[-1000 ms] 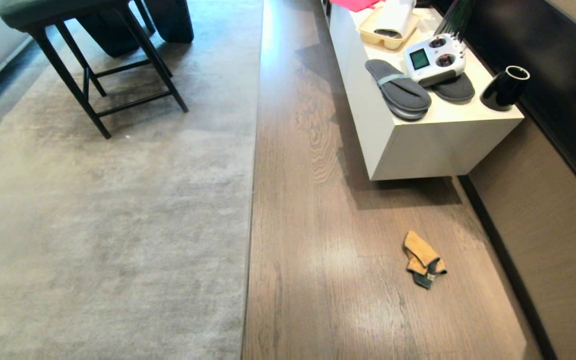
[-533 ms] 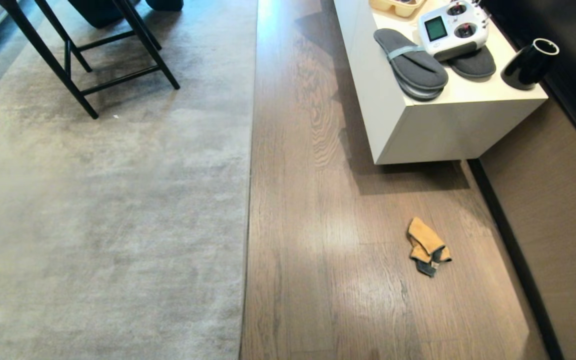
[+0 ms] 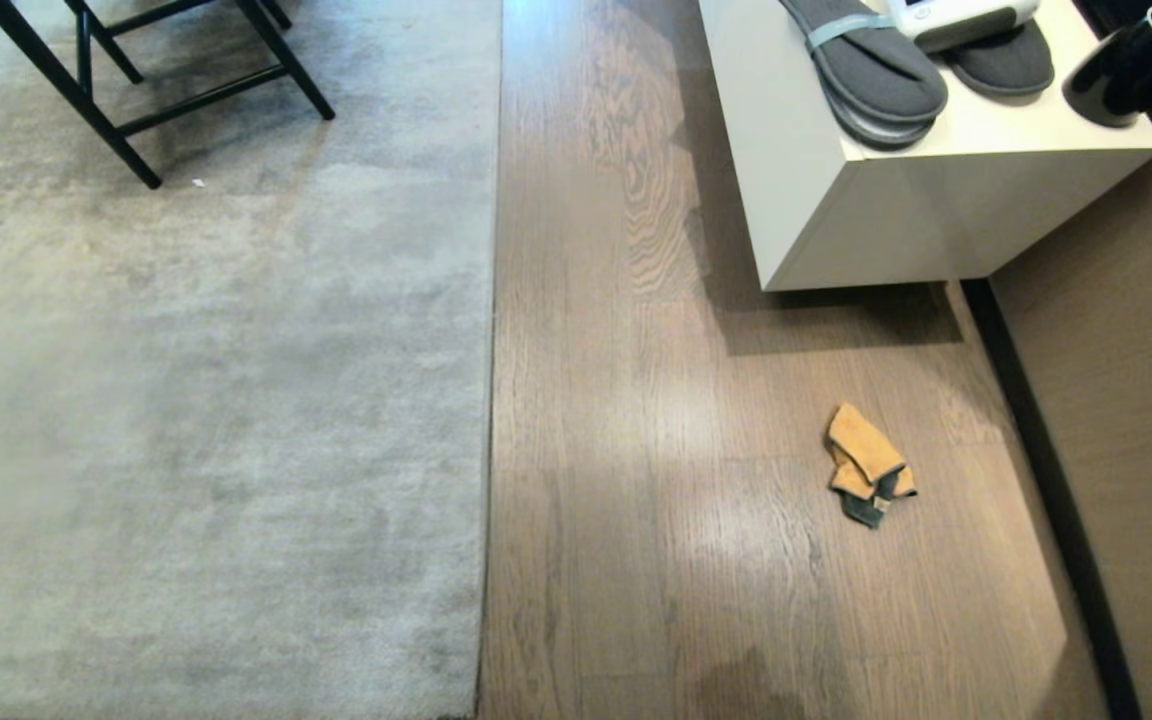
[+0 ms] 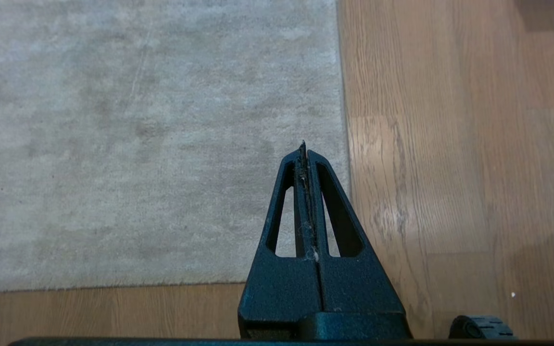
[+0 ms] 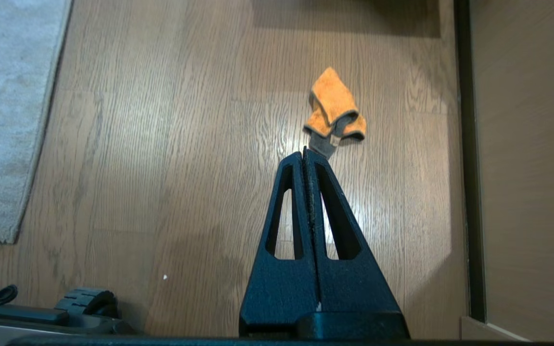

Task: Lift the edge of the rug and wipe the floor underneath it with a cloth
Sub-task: Pick up the rag

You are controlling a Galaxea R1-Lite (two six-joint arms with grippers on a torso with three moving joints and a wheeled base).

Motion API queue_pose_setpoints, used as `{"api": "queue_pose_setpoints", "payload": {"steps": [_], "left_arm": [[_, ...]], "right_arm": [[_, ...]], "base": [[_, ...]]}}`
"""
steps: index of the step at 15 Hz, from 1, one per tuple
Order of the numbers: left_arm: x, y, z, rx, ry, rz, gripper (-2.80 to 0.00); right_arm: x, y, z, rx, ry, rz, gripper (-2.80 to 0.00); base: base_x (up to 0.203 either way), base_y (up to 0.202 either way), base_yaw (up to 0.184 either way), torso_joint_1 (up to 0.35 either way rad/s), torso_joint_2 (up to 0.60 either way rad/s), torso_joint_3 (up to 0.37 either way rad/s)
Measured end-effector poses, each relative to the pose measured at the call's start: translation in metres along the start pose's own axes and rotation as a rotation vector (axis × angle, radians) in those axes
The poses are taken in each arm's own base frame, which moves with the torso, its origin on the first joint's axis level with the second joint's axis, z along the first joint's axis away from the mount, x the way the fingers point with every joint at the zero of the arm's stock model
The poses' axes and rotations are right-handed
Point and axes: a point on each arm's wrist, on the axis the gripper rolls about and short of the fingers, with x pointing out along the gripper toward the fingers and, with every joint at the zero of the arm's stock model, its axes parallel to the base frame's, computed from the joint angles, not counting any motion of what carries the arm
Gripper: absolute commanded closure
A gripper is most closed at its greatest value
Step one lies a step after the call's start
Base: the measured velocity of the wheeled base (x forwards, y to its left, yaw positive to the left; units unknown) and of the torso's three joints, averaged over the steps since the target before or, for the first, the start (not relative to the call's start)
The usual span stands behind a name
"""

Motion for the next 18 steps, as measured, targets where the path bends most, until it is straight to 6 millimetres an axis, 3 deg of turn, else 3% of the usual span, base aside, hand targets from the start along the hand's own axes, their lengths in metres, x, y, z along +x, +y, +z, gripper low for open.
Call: {"api": "queue_pose_setpoints", "payload": {"steps": [18], "left_arm": [[0.0,0.0,0.0001,-0.007,-0.001,0.0,0.0]], "right_arm": [[0.0,0.0,0.0,0.0,0.0,0.0,0.0]], "base": [[0.0,0.0,0.0,0.003,0.0,-0.196]]}}
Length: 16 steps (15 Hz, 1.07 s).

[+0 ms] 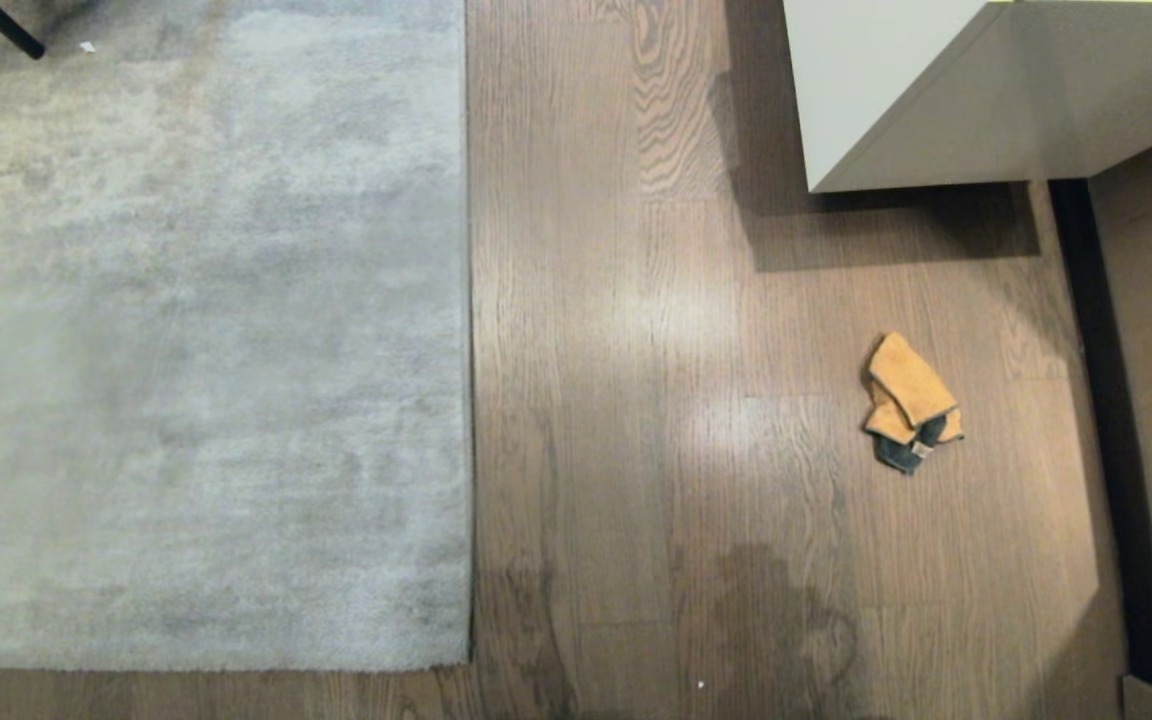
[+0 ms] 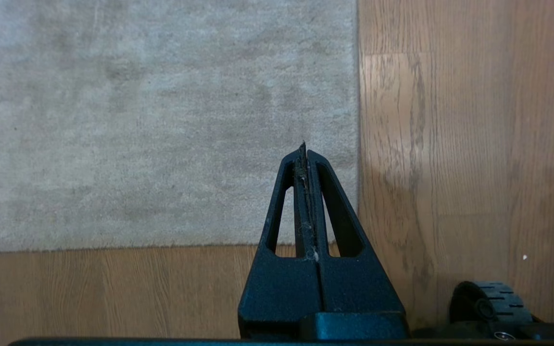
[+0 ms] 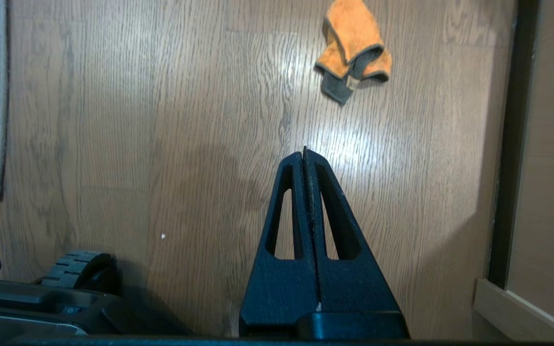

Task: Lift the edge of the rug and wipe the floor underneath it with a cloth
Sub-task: Pick up the rag

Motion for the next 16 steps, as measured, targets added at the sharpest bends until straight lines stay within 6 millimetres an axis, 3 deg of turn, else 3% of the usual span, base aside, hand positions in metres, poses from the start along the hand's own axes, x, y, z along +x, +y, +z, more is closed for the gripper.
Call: {"api": "queue_pose_setpoints", "payload": {"steps": [16], "left_arm": [[0.0,0.0,0.0,0.0,0.0,0.0,0.0]], "right_arm": [[0.0,0.0,0.0,0.0,0.0,-0.001,0.0]], "base": [[0.0,0.0,0.0,0.003,0.0,-0.198]]}}
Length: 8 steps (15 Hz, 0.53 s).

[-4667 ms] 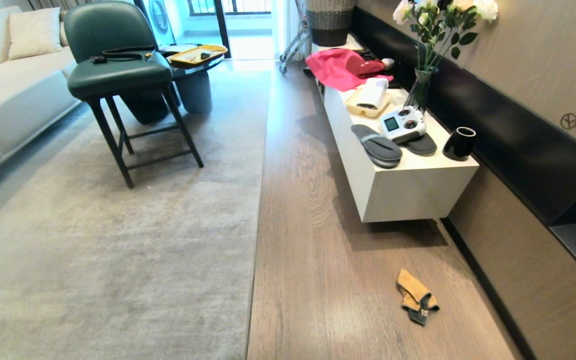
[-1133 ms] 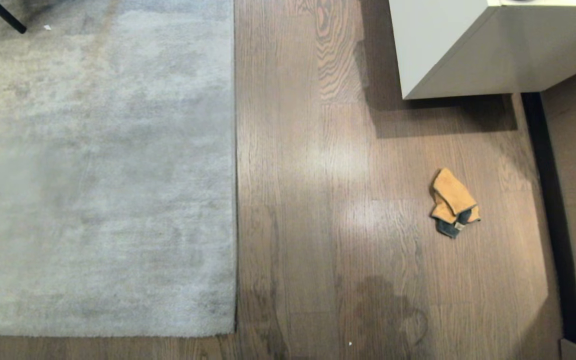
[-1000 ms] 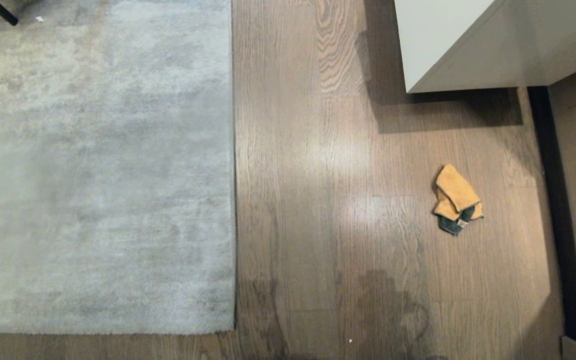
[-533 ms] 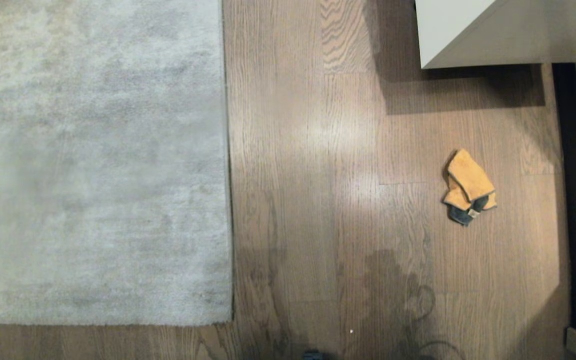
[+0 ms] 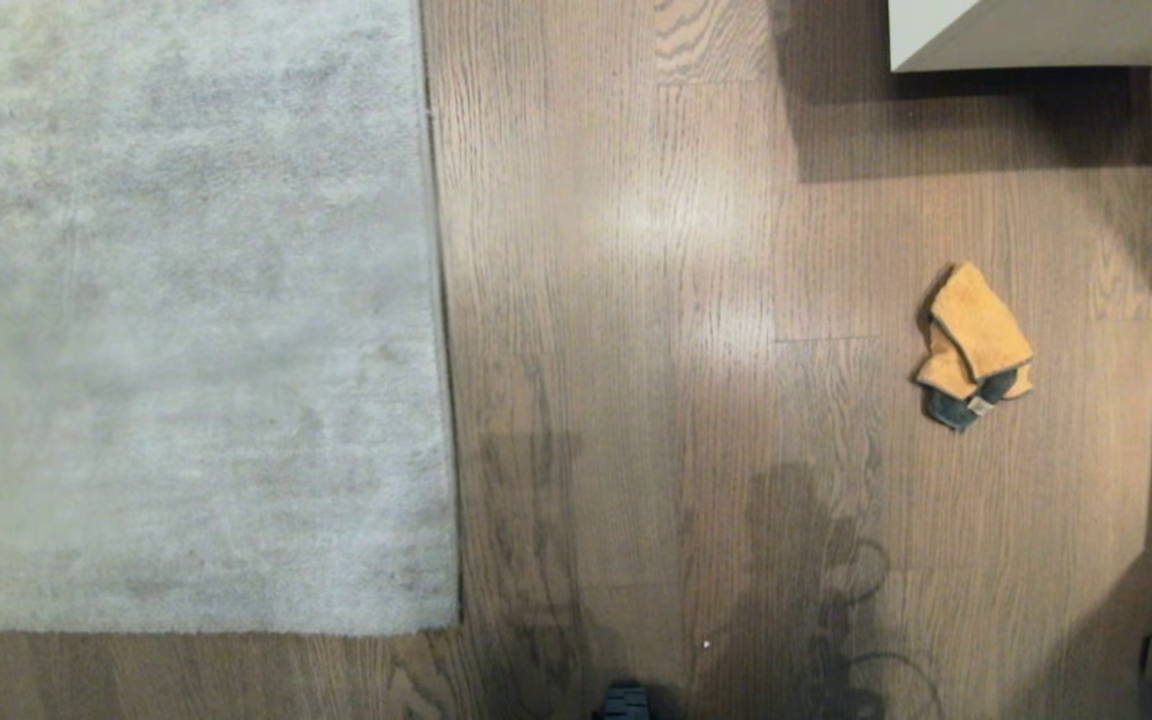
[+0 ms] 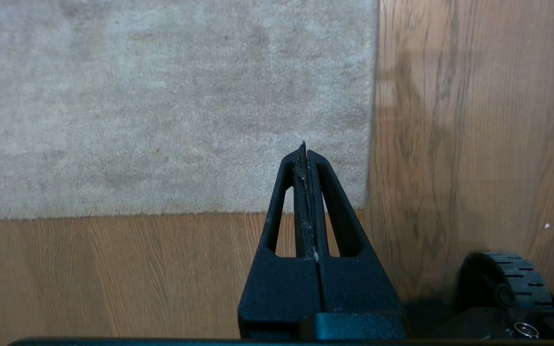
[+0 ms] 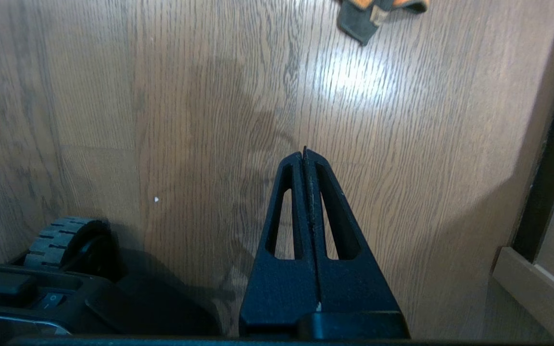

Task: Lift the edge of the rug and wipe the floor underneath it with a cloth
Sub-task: Pick up the rag

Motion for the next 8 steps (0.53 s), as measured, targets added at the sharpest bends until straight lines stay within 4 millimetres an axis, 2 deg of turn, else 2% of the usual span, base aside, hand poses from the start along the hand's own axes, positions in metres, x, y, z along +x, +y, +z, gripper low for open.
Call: {"api": "queue_pose_setpoints", "payload": {"steps": [8], "left_arm": [[0.0,0.0,0.0,0.0,0.0,0.0,0.0]], "right_arm": [[0.0001,0.0,0.0,0.0,0.001,0.001,0.0]], "base": [[0.0,0.0,0.0,0.002,0.0,-0.198]]}}
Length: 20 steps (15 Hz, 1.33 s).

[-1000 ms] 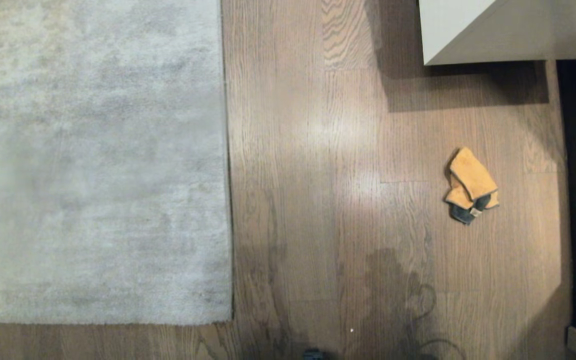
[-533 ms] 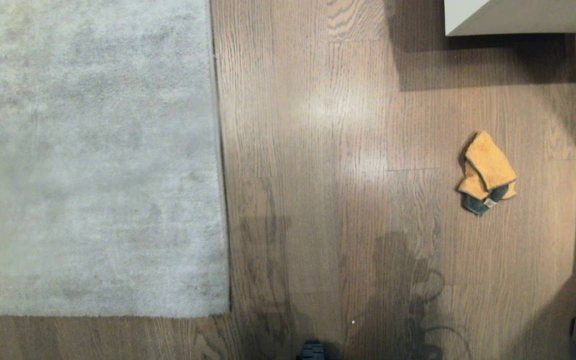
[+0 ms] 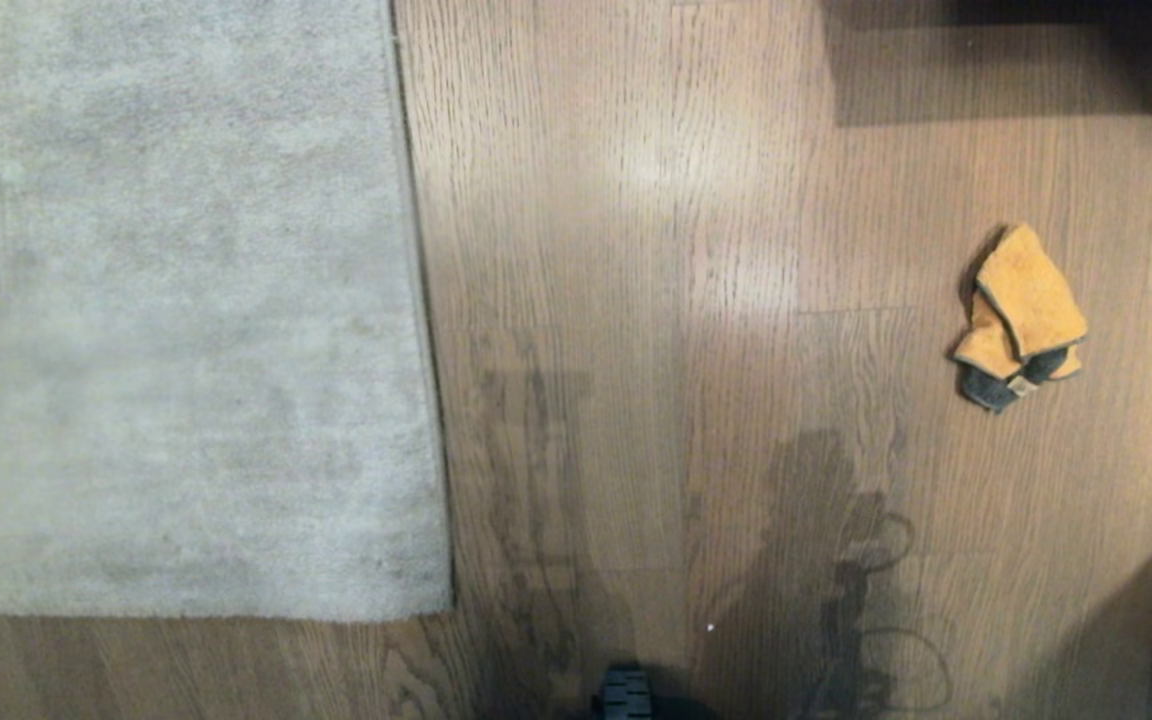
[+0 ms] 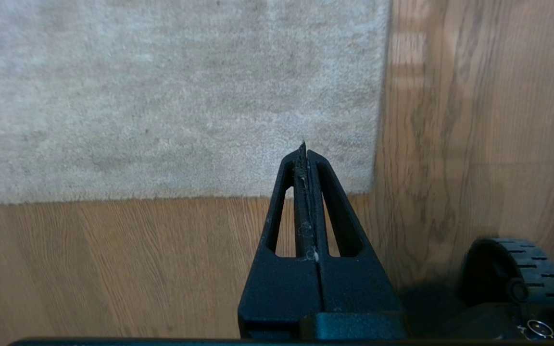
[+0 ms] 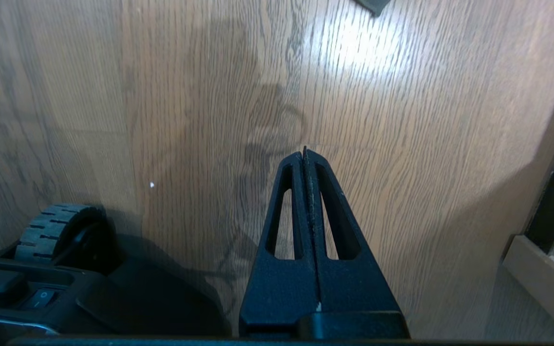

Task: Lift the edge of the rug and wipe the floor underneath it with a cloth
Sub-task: Pick up the rag

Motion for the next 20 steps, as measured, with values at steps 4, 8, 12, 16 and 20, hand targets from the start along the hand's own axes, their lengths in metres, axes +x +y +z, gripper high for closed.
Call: {"api": "queue_pose_setpoints", "payload": {"steps": [4,8,12,16,20], "left_arm": [[0.0,0.0,0.0,0.0,0.0,0.0,0.0],[0.0,0.0,0.0,-0.001,0.0,0.0,0.0],[0.0,0.0,0.0,0.0,0.0,0.0,0.0],[0.0,0.0,0.0,0.0,0.0,0.0,0.0],[0.0,0.0,0.0,0.0,0.0,0.0,0.0]], "right_arm": [[0.0001,0.0,0.0001,0.0,0.0,0.0,0.0],[0.0001,0.0,0.0,0.0,0.001,0.0,0.0],[0.0001,0.0,0.0,0.0,0.001,0.0,0.0],[0.0001,0.0,0.0,0.0,0.001,0.0,0.0],[0.0001,0.0,0.0,0.0,0.001,0.0,0.0]], "base": [[0.0,0.0,0.0,0.0,0.0,-0.099],[0.0,0.0,0.0,0.0,0.0,-0.008],[0.0,0.0,0.0,0.0,0.0,0.0],[0.0,0.0,0.0,0.0,0.0,0.0],[0.0,0.0,0.0,0.0,0.0,0.0]]}}
